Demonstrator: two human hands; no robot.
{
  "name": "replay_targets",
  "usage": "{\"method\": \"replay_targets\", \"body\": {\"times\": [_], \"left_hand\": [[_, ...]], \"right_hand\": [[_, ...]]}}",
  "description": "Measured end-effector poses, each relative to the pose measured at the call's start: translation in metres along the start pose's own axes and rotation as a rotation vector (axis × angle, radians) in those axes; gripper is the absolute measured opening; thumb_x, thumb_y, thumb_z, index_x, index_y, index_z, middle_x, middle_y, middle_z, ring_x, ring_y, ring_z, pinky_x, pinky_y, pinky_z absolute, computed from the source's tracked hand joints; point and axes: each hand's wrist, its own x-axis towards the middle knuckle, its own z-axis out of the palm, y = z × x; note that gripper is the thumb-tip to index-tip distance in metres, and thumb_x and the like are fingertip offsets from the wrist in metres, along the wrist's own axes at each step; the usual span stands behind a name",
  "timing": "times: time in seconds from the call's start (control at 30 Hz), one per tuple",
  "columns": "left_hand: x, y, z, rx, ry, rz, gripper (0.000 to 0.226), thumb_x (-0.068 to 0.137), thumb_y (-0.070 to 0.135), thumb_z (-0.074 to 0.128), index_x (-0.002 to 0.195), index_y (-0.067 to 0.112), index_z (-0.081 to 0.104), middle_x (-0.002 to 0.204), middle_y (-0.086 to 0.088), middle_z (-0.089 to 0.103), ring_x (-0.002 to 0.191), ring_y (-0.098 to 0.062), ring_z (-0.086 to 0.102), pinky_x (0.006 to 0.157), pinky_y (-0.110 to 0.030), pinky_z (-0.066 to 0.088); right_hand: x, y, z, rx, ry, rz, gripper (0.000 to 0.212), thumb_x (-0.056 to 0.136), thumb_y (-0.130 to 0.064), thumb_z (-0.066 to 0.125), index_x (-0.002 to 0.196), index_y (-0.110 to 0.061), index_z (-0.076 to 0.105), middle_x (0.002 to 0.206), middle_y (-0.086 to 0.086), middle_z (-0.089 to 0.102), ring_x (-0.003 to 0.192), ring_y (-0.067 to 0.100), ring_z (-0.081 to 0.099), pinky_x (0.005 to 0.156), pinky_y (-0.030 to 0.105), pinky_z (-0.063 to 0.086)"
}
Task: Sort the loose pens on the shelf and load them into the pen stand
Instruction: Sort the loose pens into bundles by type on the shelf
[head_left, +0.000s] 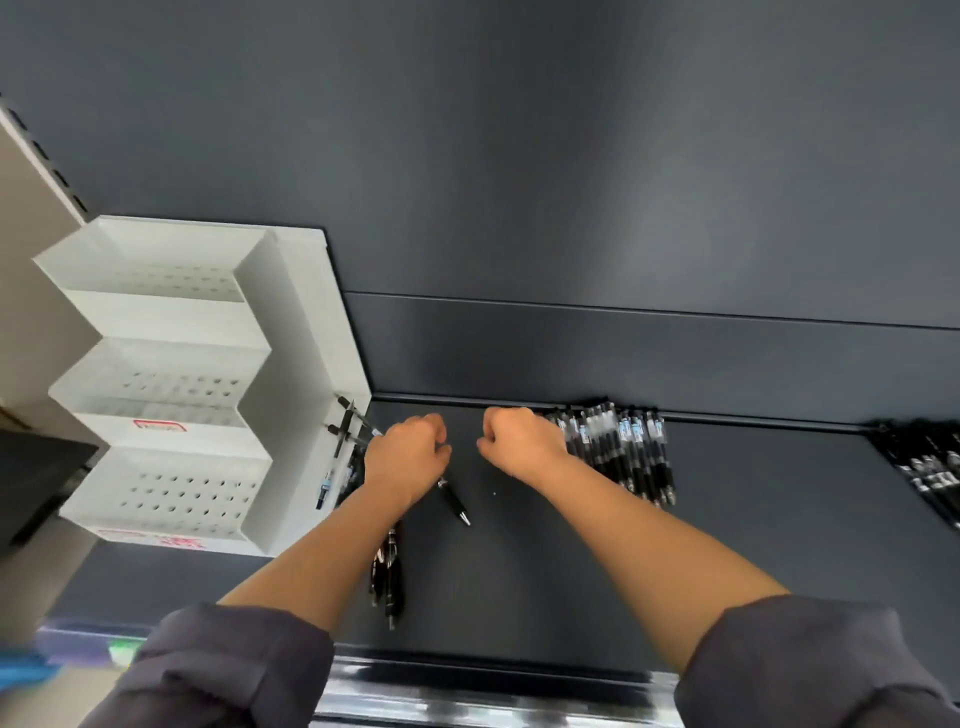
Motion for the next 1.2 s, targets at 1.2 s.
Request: {"method": "replay_targets", "body": {"times": [1.2], "left_hand": [[0.05, -0.071, 0.001, 0.651, -0.088, 0.517, 0.043, 0.077, -0.004, 0.057, 0.115, 0.016, 0.05, 0.111, -0.003, 0.055, 0.105, -0.024, 0.055, 0.079, -0.031, 0.041]], "right_hand": [[0.0, -0.031, 0.038, 0.059, -0.148, 0.305, 0.025, 0.086, -0.026, 0.056, 0.107, -0.013, 0.058, 0.115, 0.011, 0.06, 0.104, 0.032, 0.06, 0.073, 0.031, 0.043]]}}
